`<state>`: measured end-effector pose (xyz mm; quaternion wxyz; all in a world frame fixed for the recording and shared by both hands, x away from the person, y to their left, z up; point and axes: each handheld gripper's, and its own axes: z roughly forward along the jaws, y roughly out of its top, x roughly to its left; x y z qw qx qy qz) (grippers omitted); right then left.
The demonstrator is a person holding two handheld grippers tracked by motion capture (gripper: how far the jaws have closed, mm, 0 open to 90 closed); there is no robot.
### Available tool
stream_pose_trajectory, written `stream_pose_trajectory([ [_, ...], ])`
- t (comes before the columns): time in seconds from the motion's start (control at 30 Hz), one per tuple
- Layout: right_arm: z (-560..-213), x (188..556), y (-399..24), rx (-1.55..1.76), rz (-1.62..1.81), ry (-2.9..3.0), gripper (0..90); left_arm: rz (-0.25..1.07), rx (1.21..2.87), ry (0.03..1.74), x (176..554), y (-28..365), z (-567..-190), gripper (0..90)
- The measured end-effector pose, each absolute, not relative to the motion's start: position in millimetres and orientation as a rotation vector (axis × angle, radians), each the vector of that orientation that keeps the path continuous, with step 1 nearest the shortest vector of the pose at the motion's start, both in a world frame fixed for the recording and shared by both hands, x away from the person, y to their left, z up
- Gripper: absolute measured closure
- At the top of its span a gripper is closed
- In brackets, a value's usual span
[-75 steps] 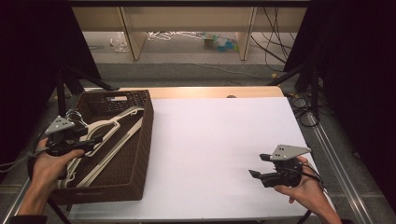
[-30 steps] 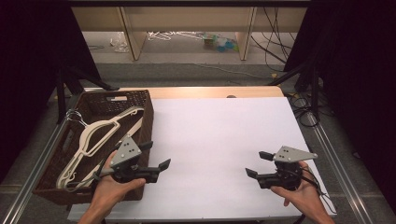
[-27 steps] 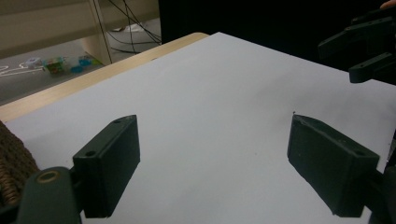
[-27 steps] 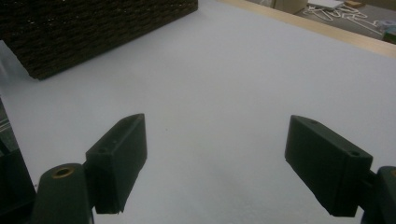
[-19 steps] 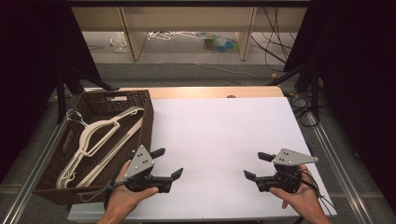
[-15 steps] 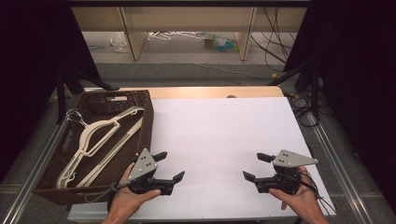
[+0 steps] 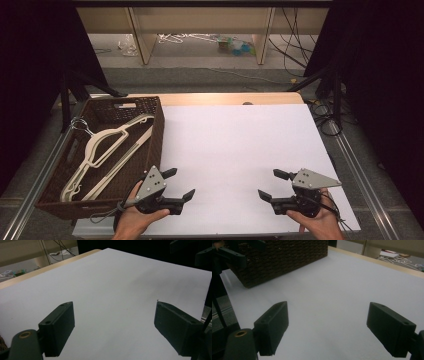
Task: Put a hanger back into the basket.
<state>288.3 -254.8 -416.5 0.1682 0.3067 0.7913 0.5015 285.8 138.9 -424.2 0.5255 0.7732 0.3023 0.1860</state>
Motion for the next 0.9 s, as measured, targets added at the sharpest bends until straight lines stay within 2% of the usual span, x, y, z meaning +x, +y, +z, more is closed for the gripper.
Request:
stream_pose_trajectory([
  [0.9,-424.2,285.2,-253.4,0.873,1.41,2.282,18.6,0.431,1.85,0.719,284.9,141.1,-424.6,16.5],
])
